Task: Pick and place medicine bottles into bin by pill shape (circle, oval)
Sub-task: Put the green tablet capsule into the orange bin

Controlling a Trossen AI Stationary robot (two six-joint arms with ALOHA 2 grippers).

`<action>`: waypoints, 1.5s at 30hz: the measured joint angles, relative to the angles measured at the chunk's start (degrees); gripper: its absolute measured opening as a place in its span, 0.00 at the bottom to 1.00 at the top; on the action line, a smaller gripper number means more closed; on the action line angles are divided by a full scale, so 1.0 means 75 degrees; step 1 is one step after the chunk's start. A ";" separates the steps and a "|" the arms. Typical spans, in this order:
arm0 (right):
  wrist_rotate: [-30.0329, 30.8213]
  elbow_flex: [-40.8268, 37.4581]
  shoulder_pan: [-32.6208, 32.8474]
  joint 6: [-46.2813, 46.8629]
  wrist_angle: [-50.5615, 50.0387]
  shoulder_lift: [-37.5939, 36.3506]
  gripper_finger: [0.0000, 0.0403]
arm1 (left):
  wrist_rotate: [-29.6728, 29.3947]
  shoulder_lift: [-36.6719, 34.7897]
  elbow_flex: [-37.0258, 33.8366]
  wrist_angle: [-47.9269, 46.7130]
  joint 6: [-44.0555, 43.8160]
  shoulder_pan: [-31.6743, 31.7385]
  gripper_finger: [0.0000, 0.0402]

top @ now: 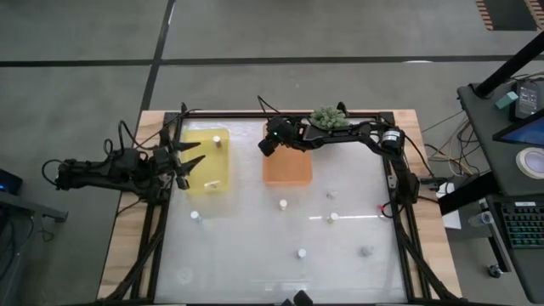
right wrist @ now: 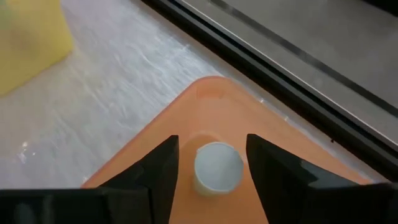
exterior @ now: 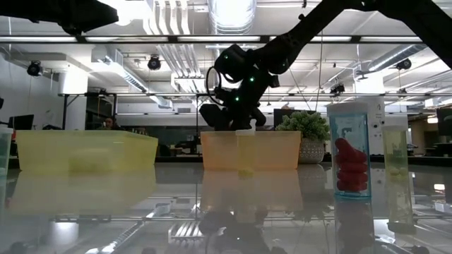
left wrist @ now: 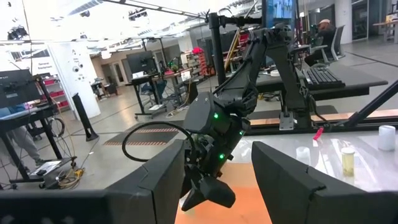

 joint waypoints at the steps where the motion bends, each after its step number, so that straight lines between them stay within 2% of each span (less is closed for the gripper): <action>1: -0.0003 0.0000 0.0000 -0.0019 -0.0006 -0.0042 0.46 | 0.0000 0.0000 0.0000 0.0003 0.0000 0.0003 0.43; 10: -0.0003 0.0000 0.0263 -0.0266 -0.0258 -0.0976 0.48 | 0.0000 0.0009 0.0000 0.0165 -0.0023 0.0003 0.43; 22: -0.0026 0.0000 0.2193 -0.0203 -0.1207 -0.2111 0.48 | -0.0015 0.0012 -0.0044 0.0143 -0.0012 0.0000 0.43; 29: -0.0079 0.0000 0.2995 0.0752 -0.2079 -0.2402 0.48 | -0.0025 0.0000 -0.0046 0.0143 -0.0009 0.0001 0.43; 31: -0.0311 0.0000 0.3134 0.1408 -0.2399 -0.2425 0.48 | -0.0024 0.0000 -0.0047 0.0145 -0.0006 0.0002 0.43; 36: -0.1688 0.0000 0.3272 0.3112 -0.2937 -0.2407 0.48 | -0.0023 0.0000 -0.0052 0.0146 0.0130 0.0001 0.43; 45: -0.2653 0.0000 0.3426 0.3991 -0.3158 -0.2451 0.48 | -0.0023 0.0001 -0.0064 0.0145 0.0244 0.0000 0.43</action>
